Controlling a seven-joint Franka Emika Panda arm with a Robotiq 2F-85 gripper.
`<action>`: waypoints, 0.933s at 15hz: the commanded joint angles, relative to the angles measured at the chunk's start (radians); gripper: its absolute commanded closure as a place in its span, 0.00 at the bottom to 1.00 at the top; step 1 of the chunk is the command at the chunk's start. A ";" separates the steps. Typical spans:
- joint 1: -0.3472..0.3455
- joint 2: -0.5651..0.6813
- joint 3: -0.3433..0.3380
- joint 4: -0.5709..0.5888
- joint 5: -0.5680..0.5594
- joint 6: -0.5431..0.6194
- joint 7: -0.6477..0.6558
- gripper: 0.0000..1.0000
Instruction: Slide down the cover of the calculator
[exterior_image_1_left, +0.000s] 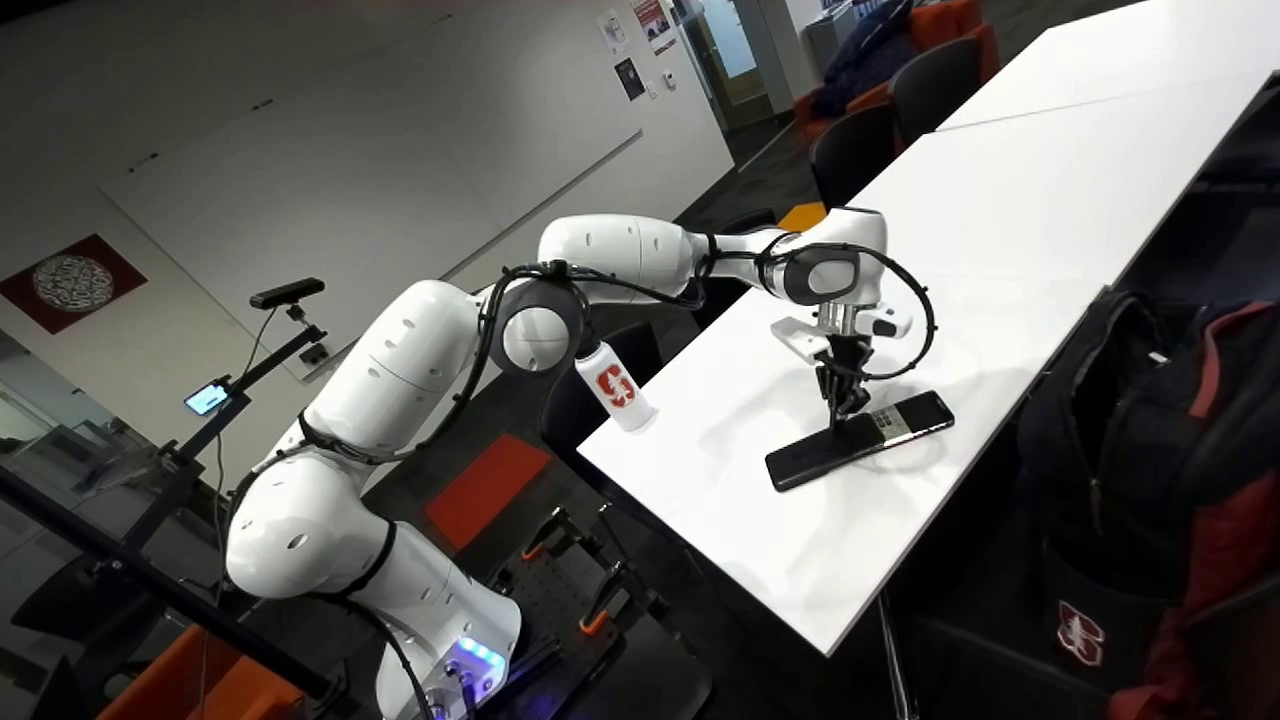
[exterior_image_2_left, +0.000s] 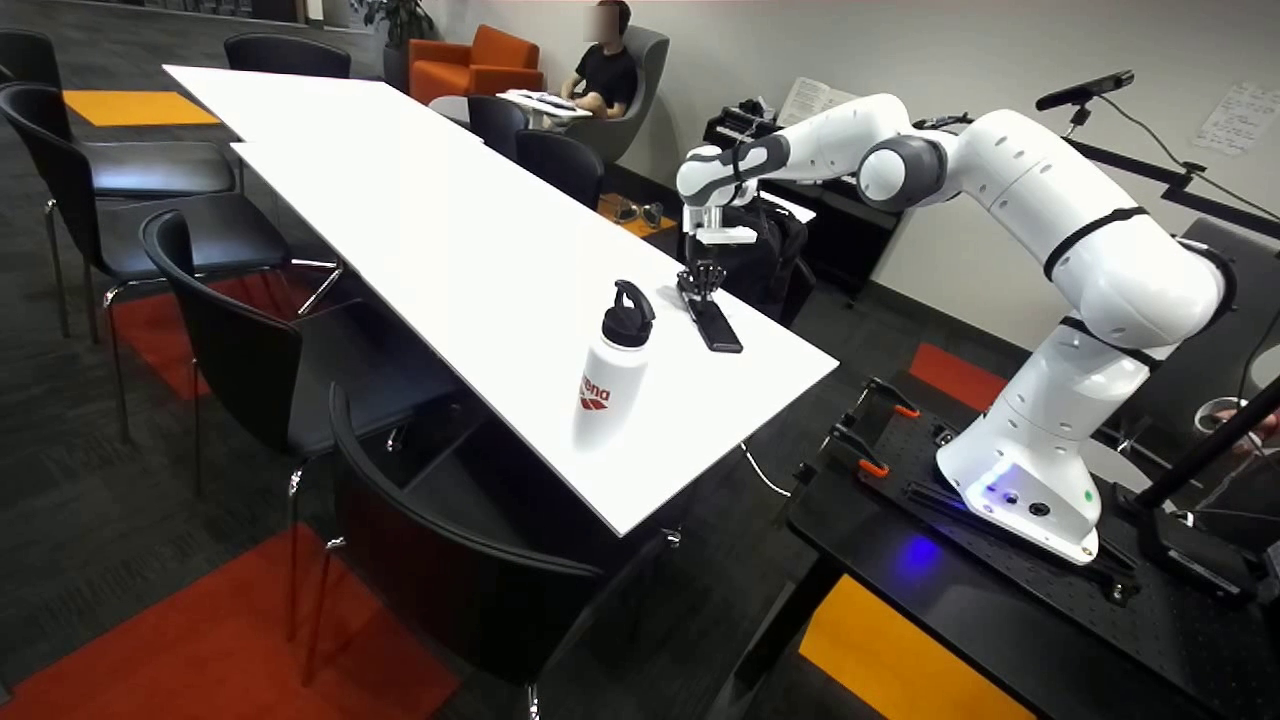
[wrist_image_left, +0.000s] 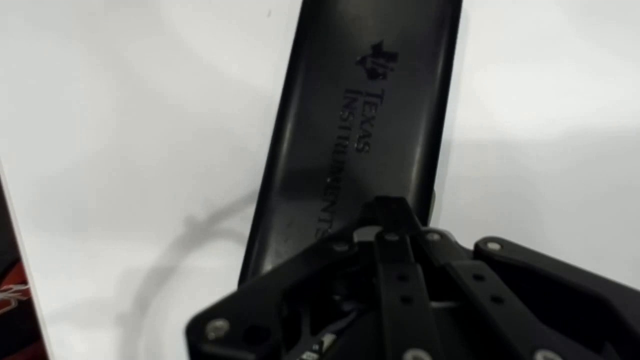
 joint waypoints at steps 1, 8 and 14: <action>-0.005 -0.055 0.017 -0.061 0.014 0.017 -0.041 1.00; -0.040 -0.299 0.012 -0.298 0.039 0.206 -0.136 1.00; -0.036 -0.497 0.019 -0.525 0.021 0.337 -0.203 1.00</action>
